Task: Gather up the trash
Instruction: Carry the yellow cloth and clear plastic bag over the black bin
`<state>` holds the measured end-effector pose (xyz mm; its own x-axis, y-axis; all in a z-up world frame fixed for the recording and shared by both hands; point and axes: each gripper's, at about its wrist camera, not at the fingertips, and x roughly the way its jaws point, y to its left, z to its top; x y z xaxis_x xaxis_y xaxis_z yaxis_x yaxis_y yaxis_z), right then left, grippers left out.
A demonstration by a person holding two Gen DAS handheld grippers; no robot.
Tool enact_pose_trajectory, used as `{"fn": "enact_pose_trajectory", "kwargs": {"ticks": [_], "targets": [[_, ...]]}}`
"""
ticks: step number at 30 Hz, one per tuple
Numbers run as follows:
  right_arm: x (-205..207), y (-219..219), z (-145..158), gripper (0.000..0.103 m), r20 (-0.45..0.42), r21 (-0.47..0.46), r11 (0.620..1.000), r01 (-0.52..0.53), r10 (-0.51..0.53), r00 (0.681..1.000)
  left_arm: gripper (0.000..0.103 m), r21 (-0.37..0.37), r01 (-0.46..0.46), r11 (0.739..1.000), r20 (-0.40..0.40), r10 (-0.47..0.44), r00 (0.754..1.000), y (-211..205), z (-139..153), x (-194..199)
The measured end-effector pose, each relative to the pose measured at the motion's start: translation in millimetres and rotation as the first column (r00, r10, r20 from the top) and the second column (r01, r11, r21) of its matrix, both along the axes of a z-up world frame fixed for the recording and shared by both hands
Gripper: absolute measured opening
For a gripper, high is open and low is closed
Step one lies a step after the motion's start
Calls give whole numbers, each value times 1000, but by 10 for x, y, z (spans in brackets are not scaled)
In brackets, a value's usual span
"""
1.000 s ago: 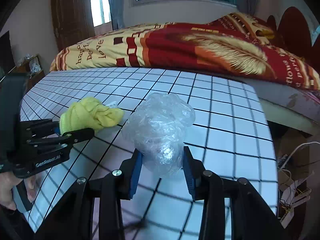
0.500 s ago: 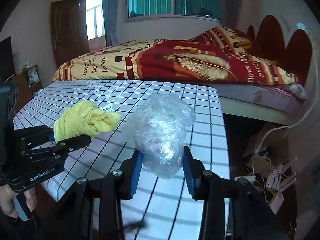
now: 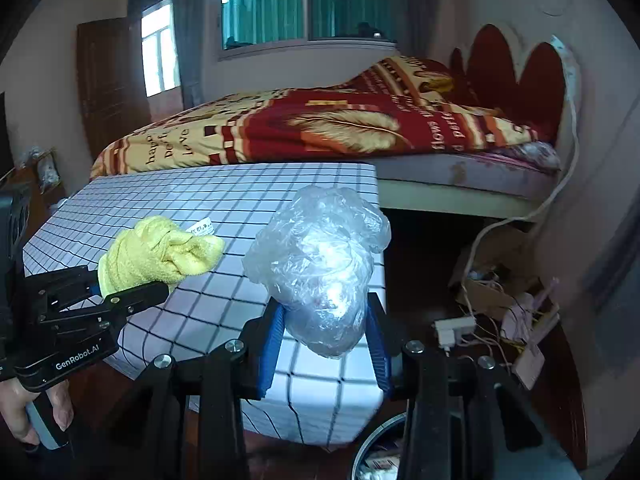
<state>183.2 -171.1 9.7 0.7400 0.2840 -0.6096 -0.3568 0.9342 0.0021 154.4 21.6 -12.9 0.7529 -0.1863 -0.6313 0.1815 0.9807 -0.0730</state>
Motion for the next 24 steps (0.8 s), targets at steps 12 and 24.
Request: {"fn": "enact_pose_trajectory", "kwargs": {"ticks": [12,24], "targets": [[-412,-679,-59,41,-8,12,992,125,-125,992,29,9,113,994,2,-113,994,-516,-20,-140],[-697,-1383,-208,41,-32,13,974,228,-227,973,29,18,225,974,-21,-225,974,-1119,-139,-206]]}}
